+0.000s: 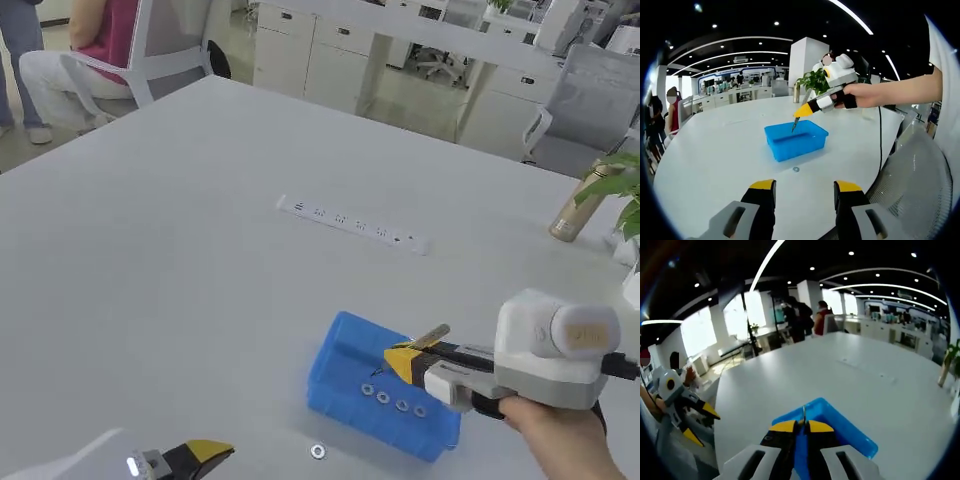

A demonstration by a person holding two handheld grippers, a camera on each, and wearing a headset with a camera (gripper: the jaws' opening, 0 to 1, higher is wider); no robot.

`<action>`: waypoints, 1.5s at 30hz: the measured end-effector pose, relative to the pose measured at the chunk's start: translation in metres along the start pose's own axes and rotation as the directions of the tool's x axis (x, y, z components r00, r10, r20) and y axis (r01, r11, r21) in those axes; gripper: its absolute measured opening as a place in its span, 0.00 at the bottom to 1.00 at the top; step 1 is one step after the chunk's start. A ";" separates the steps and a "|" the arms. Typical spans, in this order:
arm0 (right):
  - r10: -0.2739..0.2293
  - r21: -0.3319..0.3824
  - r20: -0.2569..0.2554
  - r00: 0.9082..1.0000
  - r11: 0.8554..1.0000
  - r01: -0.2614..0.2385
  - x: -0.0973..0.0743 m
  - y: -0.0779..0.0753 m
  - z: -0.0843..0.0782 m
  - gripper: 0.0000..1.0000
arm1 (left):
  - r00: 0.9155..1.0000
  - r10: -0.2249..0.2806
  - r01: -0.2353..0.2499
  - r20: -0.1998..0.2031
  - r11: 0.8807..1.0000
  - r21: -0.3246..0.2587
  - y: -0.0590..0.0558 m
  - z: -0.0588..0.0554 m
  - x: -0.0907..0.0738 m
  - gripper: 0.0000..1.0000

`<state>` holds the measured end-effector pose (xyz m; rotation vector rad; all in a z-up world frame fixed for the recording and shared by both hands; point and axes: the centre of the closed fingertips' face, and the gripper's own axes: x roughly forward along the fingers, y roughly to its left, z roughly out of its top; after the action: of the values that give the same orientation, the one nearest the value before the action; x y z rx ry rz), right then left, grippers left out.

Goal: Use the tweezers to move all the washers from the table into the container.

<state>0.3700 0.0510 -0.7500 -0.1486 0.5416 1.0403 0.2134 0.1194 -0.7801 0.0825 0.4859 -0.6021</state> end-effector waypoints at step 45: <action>0.212 -0.186 -0.314 0.925 0.942 -0.279 0.043 0.071 -0.073 0.04 | 0.999 -0.014 0.014 -0.029 1.000 0.009 -0.002 -0.005 0.001 0.42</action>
<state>0.3011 0.0940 -0.8244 -0.4517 0.7192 1.3388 0.2106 0.1181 -0.7848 0.0971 0.5124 -0.6177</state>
